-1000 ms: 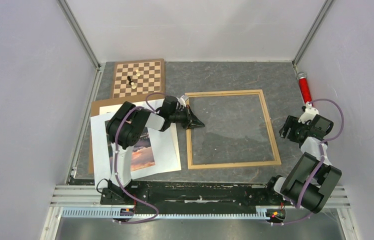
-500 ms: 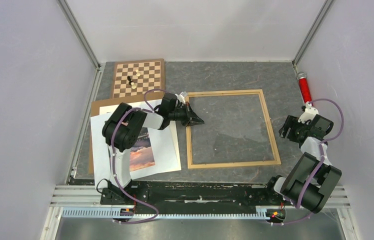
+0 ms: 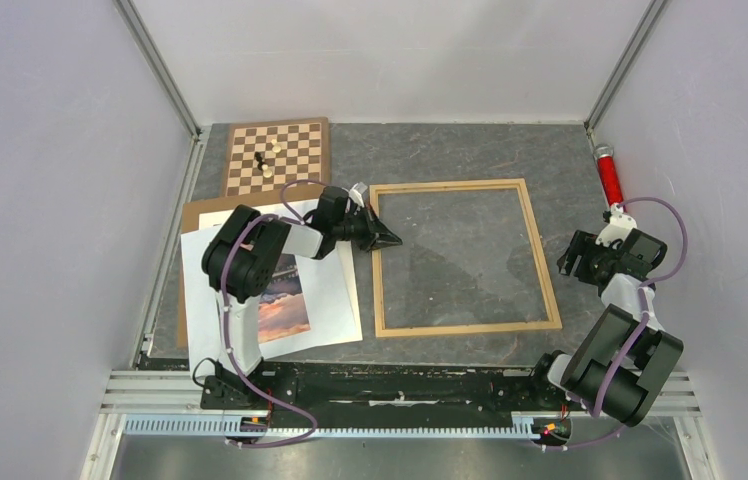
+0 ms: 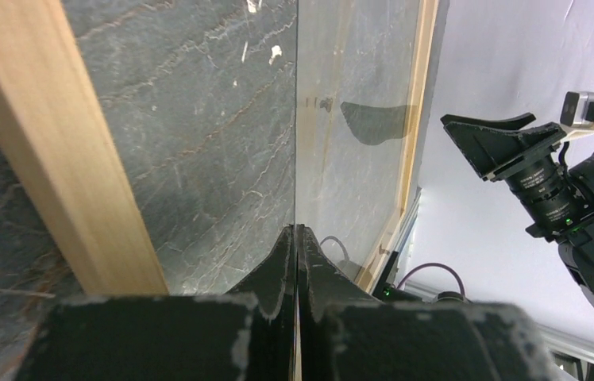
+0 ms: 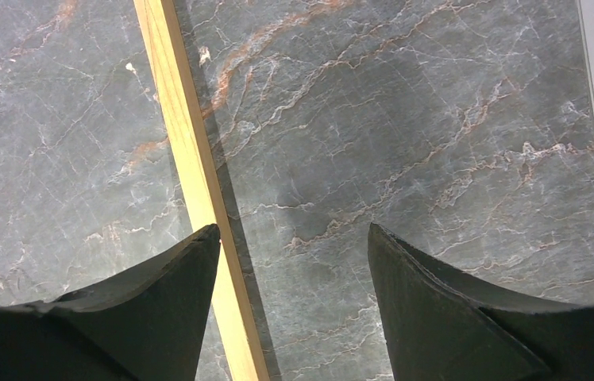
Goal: Put the photo into the frame
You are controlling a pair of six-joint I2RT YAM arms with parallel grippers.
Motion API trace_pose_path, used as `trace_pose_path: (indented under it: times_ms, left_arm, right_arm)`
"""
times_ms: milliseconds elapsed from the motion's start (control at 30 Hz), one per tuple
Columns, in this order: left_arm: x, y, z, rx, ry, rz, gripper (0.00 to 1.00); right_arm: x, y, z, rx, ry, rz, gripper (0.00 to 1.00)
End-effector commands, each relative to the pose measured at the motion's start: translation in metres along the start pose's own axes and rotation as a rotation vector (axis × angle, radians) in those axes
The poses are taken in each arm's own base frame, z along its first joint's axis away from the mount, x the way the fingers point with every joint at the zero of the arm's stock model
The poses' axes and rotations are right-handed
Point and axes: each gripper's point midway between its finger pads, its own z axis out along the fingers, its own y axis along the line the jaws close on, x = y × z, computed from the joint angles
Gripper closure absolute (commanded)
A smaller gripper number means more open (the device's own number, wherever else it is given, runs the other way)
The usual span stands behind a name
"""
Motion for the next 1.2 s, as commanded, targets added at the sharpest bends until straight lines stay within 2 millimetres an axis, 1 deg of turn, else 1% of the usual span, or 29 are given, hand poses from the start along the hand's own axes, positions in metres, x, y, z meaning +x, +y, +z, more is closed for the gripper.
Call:
trace_pose_path:
  times_ms: [0,200,267,400,600,733,933,1033,1167]
  left_arm:
    - [-0.027,-0.022,-0.009,0.056,-0.102,0.024,0.98]
    - [-0.025,-0.022,-0.005,0.074,-0.101,0.015,0.98]
    - [-0.024,-0.025,-0.003,0.090,-0.105,0.014,0.98]
    - [-0.023,-0.035,0.002,0.130,-0.115,0.014,0.98]
    - [-0.027,-0.056,0.004,0.218,-0.147,-0.019,0.98]
    - [-0.032,-0.061,0.000,0.233,-0.190,-0.046,0.98]
    - [-0.040,-0.075,-0.002,0.258,-0.213,-0.017,0.98]
    - [-0.037,-0.084,-0.003,0.268,-0.191,0.007,0.98]
    - [-0.028,-0.097,-0.005,0.277,-0.145,0.019,0.98]
  right_arm:
    - [-0.026,0.000,-0.002,-0.012,-0.061,-0.035,0.29]
    - [-0.026,0.000,-0.002,-0.015,-0.059,-0.042,0.29]
    - [-0.024,0.001,-0.001,-0.024,-0.055,-0.042,0.29]
    - [-0.021,0.007,0.002,-0.051,-0.043,-0.048,0.29]
    - [-0.016,0.023,0.013,-0.103,-0.022,-0.092,0.28]
    - [-0.014,0.026,0.019,-0.116,-0.014,-0.098,0.29]
    - [-0.020,0.028,0.023,-0.131,-0.031,-0.094,0.29]
    - [-0.026,0.029,0.023,-0.137,-0.039,-0.093,0.29]
    - [-0.035,0.027,0.023,-0.129,-0.055,-0.098,0.29]
